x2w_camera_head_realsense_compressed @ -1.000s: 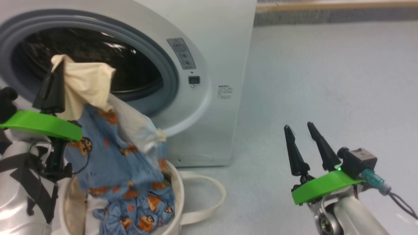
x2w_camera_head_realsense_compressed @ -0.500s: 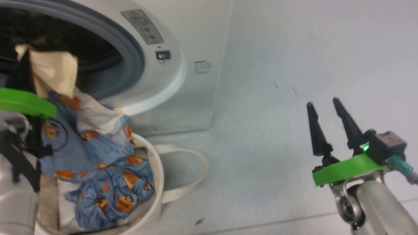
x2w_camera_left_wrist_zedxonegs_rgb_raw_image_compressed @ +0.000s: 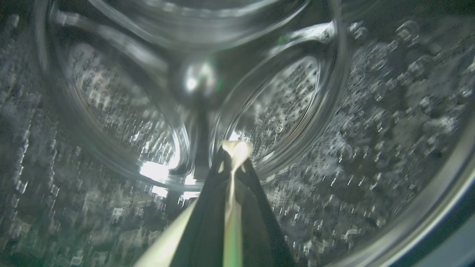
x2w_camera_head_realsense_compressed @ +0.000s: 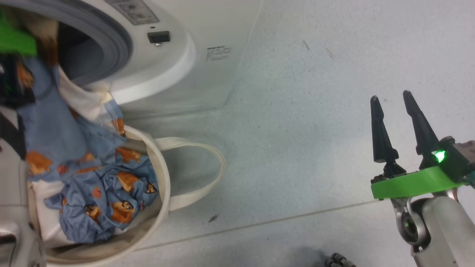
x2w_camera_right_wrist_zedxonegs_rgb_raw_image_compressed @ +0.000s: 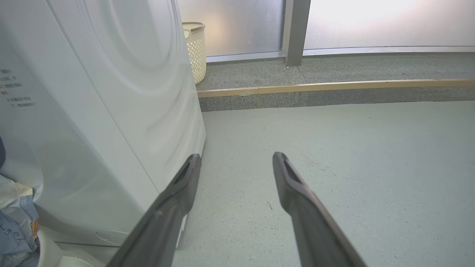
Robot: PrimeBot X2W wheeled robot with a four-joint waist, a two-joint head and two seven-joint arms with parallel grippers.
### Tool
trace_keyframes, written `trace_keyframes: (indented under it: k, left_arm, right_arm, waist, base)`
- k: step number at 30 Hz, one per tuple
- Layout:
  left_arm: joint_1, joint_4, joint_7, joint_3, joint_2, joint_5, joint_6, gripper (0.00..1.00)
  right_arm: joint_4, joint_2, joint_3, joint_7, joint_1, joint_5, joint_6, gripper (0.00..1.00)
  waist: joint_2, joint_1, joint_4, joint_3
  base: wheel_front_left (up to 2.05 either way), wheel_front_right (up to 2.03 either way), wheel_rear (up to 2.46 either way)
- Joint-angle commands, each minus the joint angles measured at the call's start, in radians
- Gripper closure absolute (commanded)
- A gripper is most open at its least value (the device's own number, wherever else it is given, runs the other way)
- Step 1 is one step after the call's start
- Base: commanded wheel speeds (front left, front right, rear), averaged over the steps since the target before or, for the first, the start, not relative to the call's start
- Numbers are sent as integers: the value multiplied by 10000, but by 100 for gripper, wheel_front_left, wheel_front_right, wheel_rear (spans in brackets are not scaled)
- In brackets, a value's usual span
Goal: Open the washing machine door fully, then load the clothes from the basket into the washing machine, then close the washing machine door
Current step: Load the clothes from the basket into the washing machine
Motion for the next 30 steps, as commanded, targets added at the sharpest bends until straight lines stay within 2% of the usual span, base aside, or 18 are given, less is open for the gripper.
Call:
trace_keyframes:
  k: [1,4,6,9,10,11,12,13,14,17,20,30]
  left_arm:
    - [-425,-745,-111,273,391,263,18,100]
    - [-585,-1559,-112,681,165,614,-7,100]
    - [-584,-1542,-112,912,45,785,-22,100]
    - [-575,-592,-112,1074,23,1087,-13,100]
    - [-644,392,-112,1062,79,1299,101,100]
    - [-738,851,-112,940,129,1469,132,93]
    - [-842,1246,-112,870,155,1558,135,79]
    - [-901,1841,-105,807,171,1630,194,25]
    - [-974,2514,27,685,206,1759,301,0]
    - [-1320,3980,661,492,216,1904,545,0]
    - [-1464,4586,878,415,128,1864,495,0]
    - [-1127,4672,-53,321,-198,1630,255,0]
  right_arm:
    - [-366,-32,76,-124,9,-85,2,0]
    - [-443,67,65,-124,-24,-132,2,0]
    - [-461,130,81,-124,-42,-165,2,0]
    - [-427,213,124,-124,-41,-183,2,0]
    - [-413,238,132,-124,-36,-182,2,0]
    - [-412,245,129,-124,-32,-182,2,0]
    - [-416,253,126,-124,-34,-180,2,0]
    - [-405,257,130,-124,-38,-180,2,0]
    - [-386,261,141,-124,-41,-177,2,0]
    - [-343,289,248,-124,-84,-148,2,0]
    - [-285,286,333,-124,-151,-118,2,0]
    - [42,277,585,-124,-339,33,2,0]
  waist:
    - [0,-2,-58,186]
    - [0,-2,-95,373]
    - [0,-2,-149,434]
    - [0,-2,-251,434]
    - [0,-2,-330,400]
    - [0,-2,-360,385]
    - [0,-2,-385,373]
    - [0,-2,-401,344]
    - [0,-2,-411,309]
    - [0,-2,-433,213]
    - [0,-2,-410,112]
    - [0,-2,-121,-473]
  base:
    - [0,0,0]
    - [0,0,0]
    - [0,0,0]
    - [0,0,0]
    - [0,0,0]
    - [0,0,0]
    - [0,0,0]
    - [0,0,0]
    - [0,0,0]
    - [0,0,0]
    - [0,0,0]
    - [0,0,0]
